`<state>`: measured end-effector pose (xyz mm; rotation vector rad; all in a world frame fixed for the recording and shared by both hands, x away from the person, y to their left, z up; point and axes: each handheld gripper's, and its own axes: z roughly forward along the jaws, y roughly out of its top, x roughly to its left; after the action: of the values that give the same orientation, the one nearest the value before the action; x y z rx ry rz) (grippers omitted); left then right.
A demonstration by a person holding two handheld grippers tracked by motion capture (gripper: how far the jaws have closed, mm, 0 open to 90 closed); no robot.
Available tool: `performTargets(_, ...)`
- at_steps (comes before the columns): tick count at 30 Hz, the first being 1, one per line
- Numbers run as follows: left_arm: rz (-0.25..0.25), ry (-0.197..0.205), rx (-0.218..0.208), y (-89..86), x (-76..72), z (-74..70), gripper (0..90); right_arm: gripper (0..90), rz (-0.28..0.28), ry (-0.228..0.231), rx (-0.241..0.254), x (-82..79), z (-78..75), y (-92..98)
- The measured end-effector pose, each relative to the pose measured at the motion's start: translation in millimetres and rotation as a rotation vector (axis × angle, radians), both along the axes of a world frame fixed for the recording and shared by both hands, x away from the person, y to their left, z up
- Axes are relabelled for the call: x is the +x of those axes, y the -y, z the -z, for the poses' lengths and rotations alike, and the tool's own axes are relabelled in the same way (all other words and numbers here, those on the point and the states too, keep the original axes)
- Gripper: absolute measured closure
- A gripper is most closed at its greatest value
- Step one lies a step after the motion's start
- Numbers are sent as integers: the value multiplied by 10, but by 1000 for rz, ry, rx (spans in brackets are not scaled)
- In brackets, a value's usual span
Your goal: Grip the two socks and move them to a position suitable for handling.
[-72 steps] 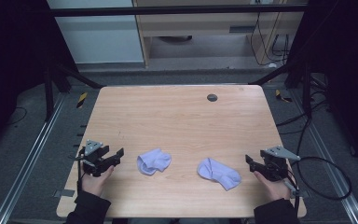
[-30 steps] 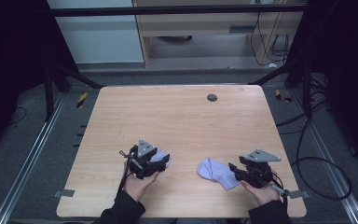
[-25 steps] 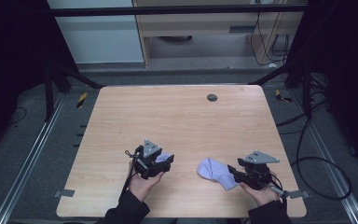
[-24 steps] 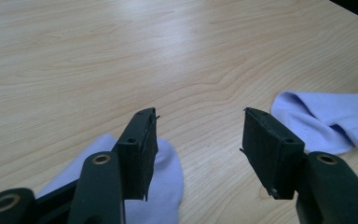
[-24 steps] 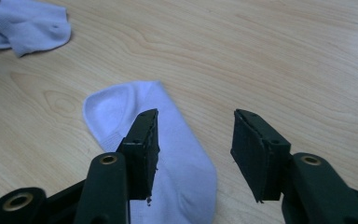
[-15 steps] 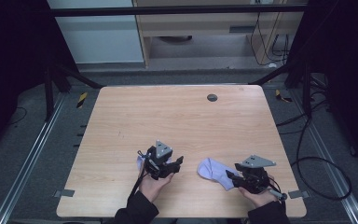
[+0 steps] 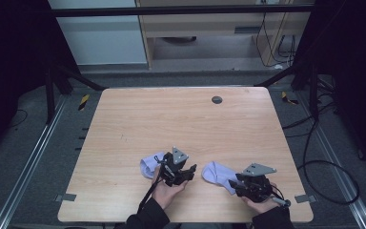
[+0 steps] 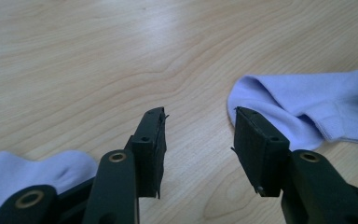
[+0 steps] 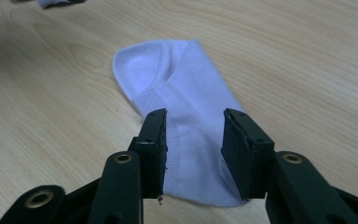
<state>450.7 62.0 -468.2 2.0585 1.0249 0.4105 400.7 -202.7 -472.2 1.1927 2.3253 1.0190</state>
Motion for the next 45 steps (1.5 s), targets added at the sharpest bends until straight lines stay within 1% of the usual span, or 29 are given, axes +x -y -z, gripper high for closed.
performTargets(1,5,-2,5,22,-1,11,534,615,-3,-10,-2,-12,5,-12)
performTargets(4,13,-10,8,89,1,40,541,627,-19,-12,-9,-27,28,-23)
performTargets(8,23,-17,13,170,4,78,560,638,-24,-28,-11,-50,62,-28)
performTargets(11,35,-24,27,247,8,114,577,646,-37,-36,-17,-61,82,-42)
performTargets(15,40,-24,36,314,26,138,589,651,-48,-50,-26,-63,112,-62)
performTargets(19,40,-39,42,349,46,183,602,654,-55,-63,-38,-53,145,-77)
performTargets(20,40,-43,50,359,52,197,607,654,-56,-67,-36,-51,150,-83)
performTargets(25,48,-56,53,418,49,251,644,666,-62,-72,-45,-43,165,-92)
performTargets(27,47,-60,63,433,50,267,657,673,-65,-77,-47,-38,177,-93)
performTargets(28,47,-61,67,435,51,271,665,679,-67,-79,-55,-33,188,-94)
performTargets(31,42,-64,70,444,48,276,699,701,-69,-84,-63,-36,199,-110)
performTargets(35,38,-74,64,450,51,285,761,755,-67,-83,-71,-28,197,-107)
performTargets(40,36,-82,55,446,53,284,831,823,-59,-81,-96,-29,189,-128)
performTargets(43,40,-80,52,444,52,286,863,837,-66,-83,-93,-30,183,-134)
performTargets(45,41,-82,47,438,57,287,874,838,-66,-77,-70,-30,161,-126)
